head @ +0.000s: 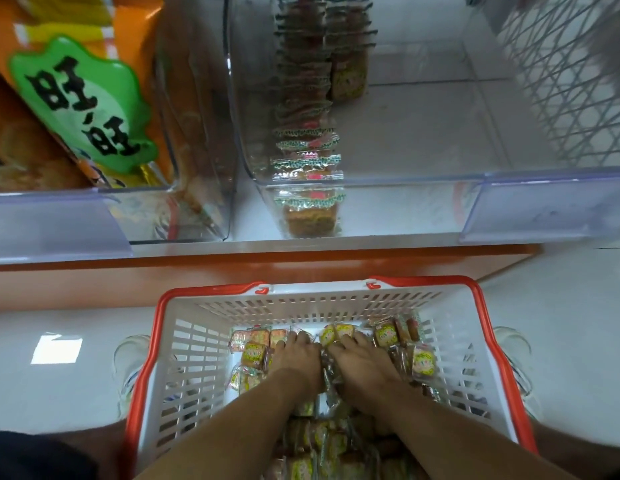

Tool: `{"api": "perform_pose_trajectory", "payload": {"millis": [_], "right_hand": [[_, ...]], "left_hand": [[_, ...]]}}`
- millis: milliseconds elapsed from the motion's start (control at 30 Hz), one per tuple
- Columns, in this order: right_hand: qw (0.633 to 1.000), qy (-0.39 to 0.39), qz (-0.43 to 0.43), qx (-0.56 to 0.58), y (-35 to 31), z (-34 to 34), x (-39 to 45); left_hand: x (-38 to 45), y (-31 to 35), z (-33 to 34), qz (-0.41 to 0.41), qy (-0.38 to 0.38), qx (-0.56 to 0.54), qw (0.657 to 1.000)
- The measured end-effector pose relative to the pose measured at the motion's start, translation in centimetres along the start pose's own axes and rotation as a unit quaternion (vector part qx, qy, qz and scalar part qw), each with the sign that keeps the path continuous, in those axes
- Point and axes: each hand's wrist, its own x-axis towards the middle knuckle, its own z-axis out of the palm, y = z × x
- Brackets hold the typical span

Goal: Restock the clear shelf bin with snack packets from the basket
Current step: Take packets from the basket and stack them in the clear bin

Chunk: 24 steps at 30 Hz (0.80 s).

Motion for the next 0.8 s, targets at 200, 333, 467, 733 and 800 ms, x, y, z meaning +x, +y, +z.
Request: {"api": "perform_pose_trajectory", "payload": {"millis": [200,333,467,733,800], "right_hand": [[0.983,0.059,0.044,0.167,-0.4,-2.4,-1.9],[0.970,0.036,0.070,0.229,-0.8,-6.2,-3.7],[0.980,-0.017,0.015,0.200,-2.5,-11.9,-6.6],[0.942,0.219,-0.170,0.190,-9.0,-30.4,-19.0],[0.902,0.304,-0.206,0.225,-9.7,-32.7,-21.1]], "left_hand": [[-1.9,-0.5,-0.3,0.005,0.025,0.030,0.999],[-4.4,-1.3,-1.2,0.006,0.059,0.020,0.998],[-7.8,-1.5,-5.9,0.005,0.011,-0.174,0.985],[-21.6,1.8,-18.4,0.199,-0.053,-0.649,0.732],[-24.6,2.3,-20.6,0.211,-0.044,-0.724,0.656]]}}
